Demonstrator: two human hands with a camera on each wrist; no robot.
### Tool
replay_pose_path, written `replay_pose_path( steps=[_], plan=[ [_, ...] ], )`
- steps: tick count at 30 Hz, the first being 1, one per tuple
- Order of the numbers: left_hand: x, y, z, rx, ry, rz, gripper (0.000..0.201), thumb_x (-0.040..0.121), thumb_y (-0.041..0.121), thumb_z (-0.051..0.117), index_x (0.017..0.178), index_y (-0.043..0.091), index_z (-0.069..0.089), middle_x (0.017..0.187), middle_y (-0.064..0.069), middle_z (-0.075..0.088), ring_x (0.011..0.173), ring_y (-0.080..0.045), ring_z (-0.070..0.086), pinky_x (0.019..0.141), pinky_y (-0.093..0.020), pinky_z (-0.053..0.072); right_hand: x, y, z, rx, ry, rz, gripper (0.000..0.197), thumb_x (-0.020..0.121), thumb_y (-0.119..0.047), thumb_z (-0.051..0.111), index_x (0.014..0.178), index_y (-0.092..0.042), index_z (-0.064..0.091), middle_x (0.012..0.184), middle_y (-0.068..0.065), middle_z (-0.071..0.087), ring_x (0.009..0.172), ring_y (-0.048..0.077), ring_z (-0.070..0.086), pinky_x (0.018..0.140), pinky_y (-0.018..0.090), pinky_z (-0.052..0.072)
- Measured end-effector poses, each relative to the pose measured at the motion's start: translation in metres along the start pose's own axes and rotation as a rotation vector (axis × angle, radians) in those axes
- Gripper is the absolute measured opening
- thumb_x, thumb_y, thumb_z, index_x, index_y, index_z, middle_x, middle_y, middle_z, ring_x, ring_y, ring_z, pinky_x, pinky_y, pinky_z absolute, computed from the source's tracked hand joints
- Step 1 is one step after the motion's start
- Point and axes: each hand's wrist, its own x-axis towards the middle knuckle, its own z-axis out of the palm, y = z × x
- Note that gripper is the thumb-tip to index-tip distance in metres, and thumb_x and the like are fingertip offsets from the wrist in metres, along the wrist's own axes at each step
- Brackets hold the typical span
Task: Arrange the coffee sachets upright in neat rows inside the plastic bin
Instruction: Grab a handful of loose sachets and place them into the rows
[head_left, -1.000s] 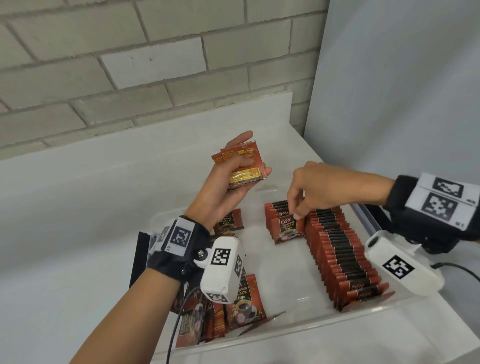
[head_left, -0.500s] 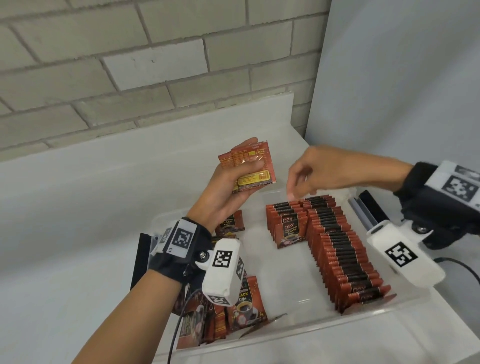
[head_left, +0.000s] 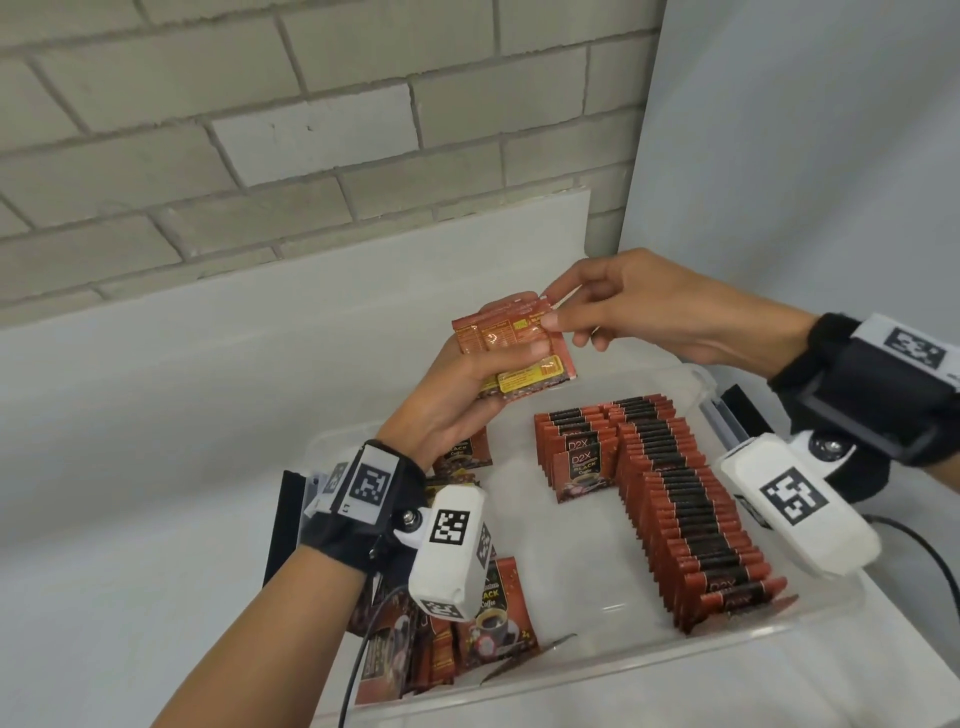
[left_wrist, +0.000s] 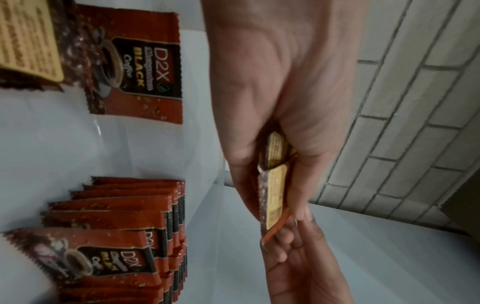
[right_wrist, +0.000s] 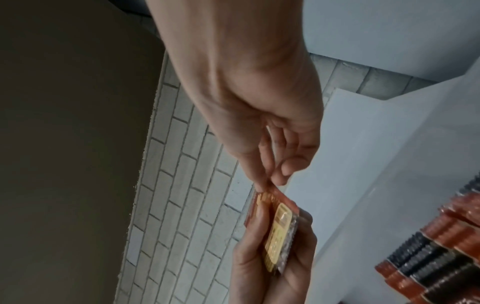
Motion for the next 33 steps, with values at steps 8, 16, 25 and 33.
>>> replay_pose_path(
  steps=[8,16,25,33],
  plan=[
    [0.002,0.004,0.0,-0.184,0.007,-0.101,0.08,0.072,0.071,0.038,0.108,0.006,0.068,0.091,-0.015,0.065,0.082,-0.022,0.062,0.085,-0.032,0.056,-0.017,-0.012,-0.015,0.227,0.015,-0.218,0.015,0.083,-0.005,0.069,0.097,-0.002,0.069,0.092,0.013,0.074,0.088,0.02,0.072,0.082,0.024,0.057],
    [-0.001,0.003,0.0,-0.17,0.039,-0.061,0.021,0.083,0.012,0.058,0.097,0.004,0.071,0.093,-0.01,0.072,0.081,-0.016,0.069,0.07,-0.026,0.058,-0.029,0.003,-0.011,-0.02,-0.035,-0.304,0.018,0.073,-0.008,0.076,0.091,-0.006,0.074,0.101,-0.001,0.074,0.095,0.011,0.07,0.092,0.023,0.052],
    [0.002,0.004,-0.002,-0.218,0.064,0.028,0.029,0.084,0.009,0.057,0.111,0.004,0.062,0.107,-0.013,0.07,0.097,-0.021,0.068,0.085,-0.029,0.056,-0.03,0.009,-0.003,0.109,-0.138,-0.029,0.054,0.075,-0.02,0.076,0.123,-0.022,0.051,0.113,-0.002,0.066,0.095,0.012,0.07,0.081,0.021,0.054],
    [0.003,-0.002,-0.007,-0.132,0.008,0.076,0.031,0.088,0.006,0.057,0.118,0.001,0.058,0.111,-0.014,0.066,0.104,-0.023,0.064,0.096,-0.033,0.05,-0.018,0.015,0.018,0.29,-0.031,0.066,0.027,0.076,-0.02,0.074,0.1,-0.008,0.069,0.092,0.007,0.076,0.085,0.015,0.072,0.079,0.024,0.058]
  ],
)
